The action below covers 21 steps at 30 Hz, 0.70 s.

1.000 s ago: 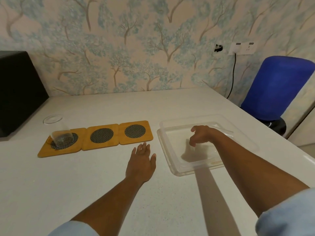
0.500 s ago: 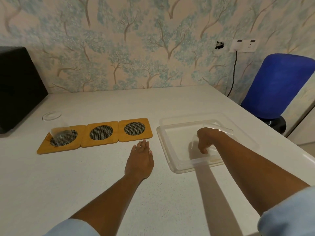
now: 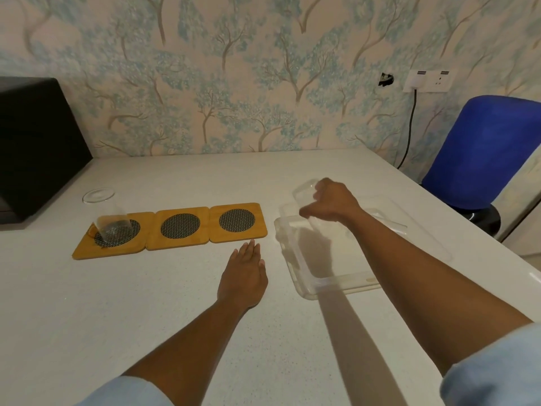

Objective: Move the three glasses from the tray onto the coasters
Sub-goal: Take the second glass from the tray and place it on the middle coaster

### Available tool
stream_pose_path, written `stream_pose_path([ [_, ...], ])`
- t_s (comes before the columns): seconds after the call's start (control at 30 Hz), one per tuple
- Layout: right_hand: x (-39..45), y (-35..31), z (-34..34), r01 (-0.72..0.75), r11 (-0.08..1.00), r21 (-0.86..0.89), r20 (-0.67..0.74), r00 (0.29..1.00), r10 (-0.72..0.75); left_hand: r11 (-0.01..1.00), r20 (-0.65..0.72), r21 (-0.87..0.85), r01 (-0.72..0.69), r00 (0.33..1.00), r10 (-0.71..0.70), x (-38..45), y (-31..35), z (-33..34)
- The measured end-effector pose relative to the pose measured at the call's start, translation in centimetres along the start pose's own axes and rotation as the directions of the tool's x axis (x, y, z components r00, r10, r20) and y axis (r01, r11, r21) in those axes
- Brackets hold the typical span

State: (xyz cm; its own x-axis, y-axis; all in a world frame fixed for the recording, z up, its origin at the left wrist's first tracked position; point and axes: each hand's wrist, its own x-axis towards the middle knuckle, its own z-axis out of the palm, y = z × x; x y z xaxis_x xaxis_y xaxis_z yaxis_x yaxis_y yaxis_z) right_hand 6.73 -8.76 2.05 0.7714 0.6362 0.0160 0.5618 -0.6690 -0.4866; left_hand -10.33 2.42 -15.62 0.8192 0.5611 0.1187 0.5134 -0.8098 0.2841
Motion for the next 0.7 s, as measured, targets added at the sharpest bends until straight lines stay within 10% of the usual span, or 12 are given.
stream_pose_path([
  [0.33,2.5,-11.0,9.0,0.08,0.859,0.505,0.01,0.995,-0.098,0.991,-0.048,-0.065,0.116,0.992,-0.119,-2.7,-4.6,-0.5],
  [0.7,3.4,-14.3,15.0,0.097,0.81,0.578,0.067,0.984,-0.165,0.992,0.028,0.048,0.113,0.993,-0.114,-1.9,-4.4,0.6],
])
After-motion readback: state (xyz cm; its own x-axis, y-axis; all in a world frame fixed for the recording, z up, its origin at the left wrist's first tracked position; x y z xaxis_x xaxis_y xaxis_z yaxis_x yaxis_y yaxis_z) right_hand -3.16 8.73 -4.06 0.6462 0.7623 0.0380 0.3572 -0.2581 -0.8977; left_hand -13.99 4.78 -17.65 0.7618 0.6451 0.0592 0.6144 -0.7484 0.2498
